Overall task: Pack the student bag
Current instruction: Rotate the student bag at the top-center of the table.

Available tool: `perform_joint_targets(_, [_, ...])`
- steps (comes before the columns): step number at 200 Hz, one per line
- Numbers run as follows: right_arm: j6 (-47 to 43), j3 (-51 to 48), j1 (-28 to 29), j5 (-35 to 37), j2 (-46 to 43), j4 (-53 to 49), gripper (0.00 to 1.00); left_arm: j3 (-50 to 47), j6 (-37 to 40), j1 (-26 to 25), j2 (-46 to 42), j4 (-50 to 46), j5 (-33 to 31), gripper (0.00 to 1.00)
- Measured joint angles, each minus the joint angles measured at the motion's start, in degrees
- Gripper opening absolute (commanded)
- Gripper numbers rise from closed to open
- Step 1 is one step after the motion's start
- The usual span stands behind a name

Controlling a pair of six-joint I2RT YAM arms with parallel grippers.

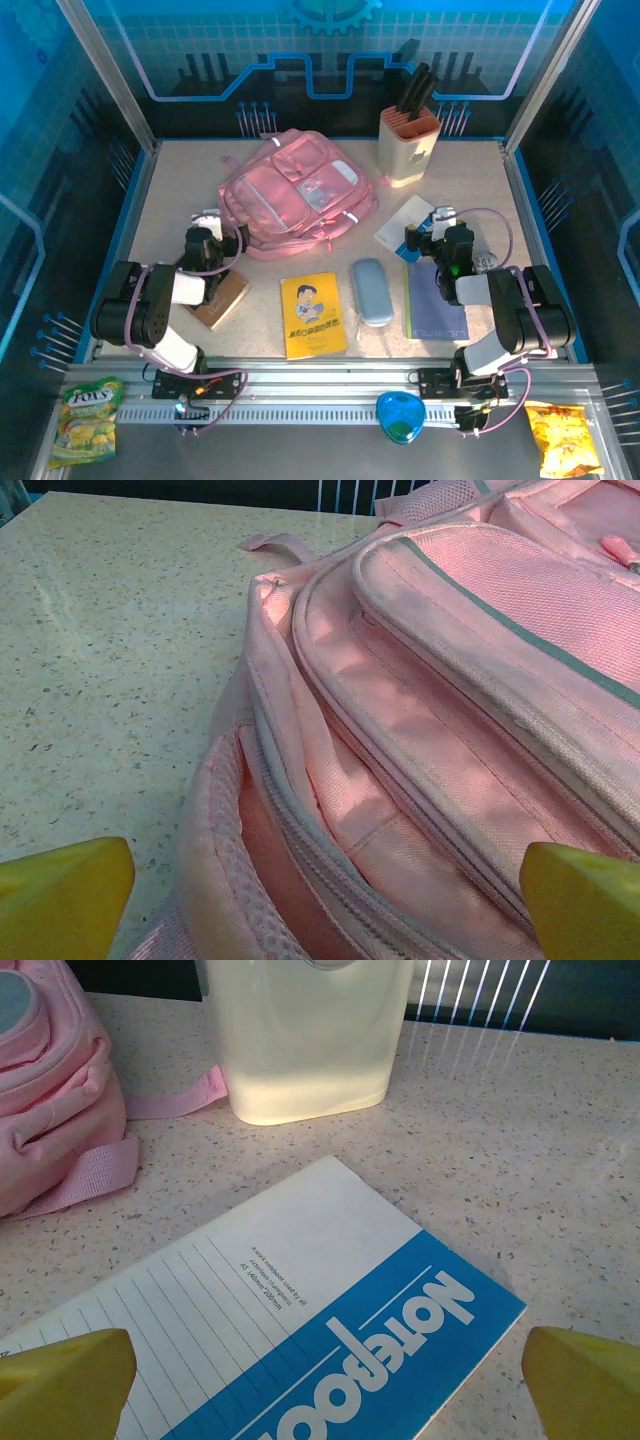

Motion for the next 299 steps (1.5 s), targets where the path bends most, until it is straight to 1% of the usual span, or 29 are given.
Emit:
perform_joint_targets(208, [-0.1, 0.0, 0.0, 0.0, 0.0, 0.0, 1.00, 0.0, 0.0, 0.0, 0.0, 0.0, 0.0, 0.99])
perform_joint_targets(244, [-2.4, -1.4, 0.8, -1.5, -0.9, 2.8, 1.00, 0.0, 0.2, 0.0, -0.3, -0.1, 1.1, 0.99])
perform_joint_targets(264, [-3.2, -1.5, 1.9, -0.7, -5.3, -0.7, 1.00, 0.0, 0.2, 0.0, -2.8, -1.4, 1.1, 0.99])
perform_joint_targets(277, [-3.6, -0.2, 2.8, 0.7, -9.3, -5.1, 1.00, 0.1, 0.2, 0.0, -5.5, -3.5, 1.0, 0.99])
perform_joint_targets(299, [-1.6, 7.1, 4.7, 2.8, -13.0, -16.2, 1.00, 1.9, 0.3, -0.8, -9.3, -7.8, 0.0, 0.99])
